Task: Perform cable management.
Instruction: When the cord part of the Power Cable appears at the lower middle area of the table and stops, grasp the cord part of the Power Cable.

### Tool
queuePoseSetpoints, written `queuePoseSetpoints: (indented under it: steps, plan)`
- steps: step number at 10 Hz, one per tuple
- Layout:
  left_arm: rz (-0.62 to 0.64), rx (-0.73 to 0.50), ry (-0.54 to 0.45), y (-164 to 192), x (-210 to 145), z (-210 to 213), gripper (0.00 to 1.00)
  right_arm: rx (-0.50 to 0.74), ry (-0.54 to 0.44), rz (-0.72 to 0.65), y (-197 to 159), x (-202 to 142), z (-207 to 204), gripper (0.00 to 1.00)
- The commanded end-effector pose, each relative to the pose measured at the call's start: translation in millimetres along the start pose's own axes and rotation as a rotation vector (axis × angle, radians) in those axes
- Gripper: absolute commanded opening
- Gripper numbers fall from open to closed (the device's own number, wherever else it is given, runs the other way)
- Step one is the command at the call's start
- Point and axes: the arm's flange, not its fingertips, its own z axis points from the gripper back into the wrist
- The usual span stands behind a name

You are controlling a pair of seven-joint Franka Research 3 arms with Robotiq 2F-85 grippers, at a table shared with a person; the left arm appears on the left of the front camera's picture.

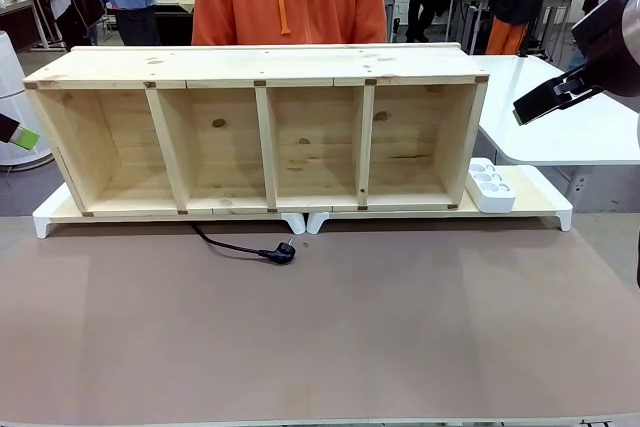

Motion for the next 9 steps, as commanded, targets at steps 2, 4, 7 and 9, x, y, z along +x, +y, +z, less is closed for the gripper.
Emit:
queuePoseSetpoints:
  steps: [2, 4, 7, 9]
  plan:
    - [0.004, 0.004, -0.004, 0.9, 0.3, 1.0, 1.0, -0.003, 0.004, 0.003, -1.1, -0.3, -1.6, 1.0]
    - [0.004, 0.004, -0.004, 0.9, 0.3, 1.0, 1.0, -0.003, 0.004, 0.003, -1.1, -0.3, -1.6, 1.0]
    - [0.004, 0.004, -0.004, 0.9, 0.3, 1.0, 1.0, -0.003, 0.004, 0.003, -1.1, -0.3, -1.6, 1.0]
    - [0.004, 0.004, -0.004, 0.9, 0.3, 1.0, 1.0, -0.003, 0.004, 0.003, -1.1, -0.3, -1.6, 1.0]
